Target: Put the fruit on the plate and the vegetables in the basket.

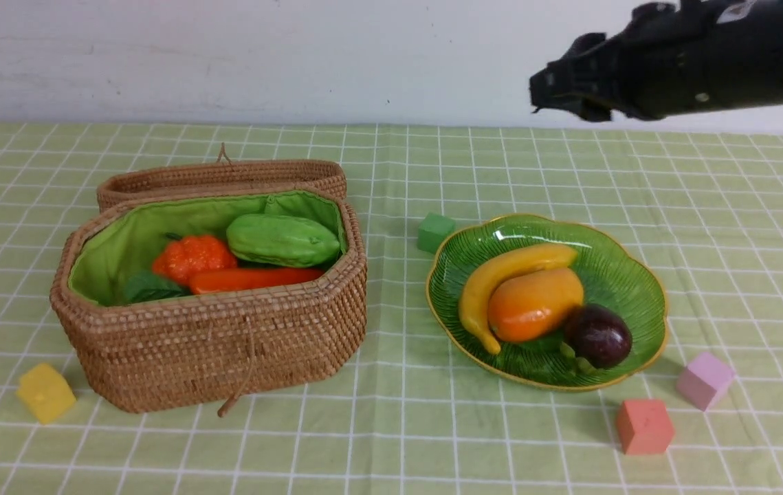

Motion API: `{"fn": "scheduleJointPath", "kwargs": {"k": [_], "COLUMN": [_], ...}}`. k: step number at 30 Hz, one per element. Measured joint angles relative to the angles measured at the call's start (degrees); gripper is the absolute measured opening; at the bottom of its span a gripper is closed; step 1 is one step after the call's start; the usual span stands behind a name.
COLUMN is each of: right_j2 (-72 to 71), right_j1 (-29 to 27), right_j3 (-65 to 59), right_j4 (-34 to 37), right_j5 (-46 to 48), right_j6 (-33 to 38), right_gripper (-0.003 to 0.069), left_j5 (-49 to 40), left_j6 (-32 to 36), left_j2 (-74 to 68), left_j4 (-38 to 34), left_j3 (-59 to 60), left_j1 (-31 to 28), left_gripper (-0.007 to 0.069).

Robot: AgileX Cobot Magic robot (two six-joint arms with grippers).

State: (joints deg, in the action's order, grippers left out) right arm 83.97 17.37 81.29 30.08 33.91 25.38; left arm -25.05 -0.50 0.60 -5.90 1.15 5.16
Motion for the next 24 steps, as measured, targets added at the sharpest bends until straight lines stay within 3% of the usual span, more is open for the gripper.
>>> {"fn": "scheduleJointPath", "kwargs": {"k": [3, 5, 10, 14, 17, 24], "right_j2": [-7.5, -11.7, -19.1, -23.1, -24.7, -25.3], "right_j1": [0.0, 0.0, 0.0, 0.0, 0.0, 0.0], "right_j3": [0.0, 0.0, -0.6, -0.6, -0.6, -0.6], "right_j4": [-8.4, -14.8, -26.5, -29.6, -30.1, -30.1], "right_j5": [10.1, 15.8, 25.0, 32.8, 37.1, 38.7], "right_j6": [-3.2, -8.7, -23.5, -34.0, -37.7, -38.8], "right_gripper": [0.0014, -0.0015, -0.0018, -0.0018, -0.0015, -0.0013], "left_j5": [0.0, 0.0, 0.0, 0.0, 0.0, 0.0], "left_j6": [0.0, 0.0, 0.0, 0.0, 0.0, 0.0], "left_j2": [0.0, 0.0, 0.0, 0.0, 0.0, 0.0], "left_j4": [0.0, 0.0, 0.0, 0.0, 0.0, 0.0], "left_j3": [0.0, 0.0, 0.0, 0.0, 0.0, 0.0], "left_j1": [0.0, 0.0, 0.0, 0.0, 0.0, 0.0], "left_gripper": [0.0239, 0.0239, 0.0239, 0.0239, 0.0239, 0.0239]}}
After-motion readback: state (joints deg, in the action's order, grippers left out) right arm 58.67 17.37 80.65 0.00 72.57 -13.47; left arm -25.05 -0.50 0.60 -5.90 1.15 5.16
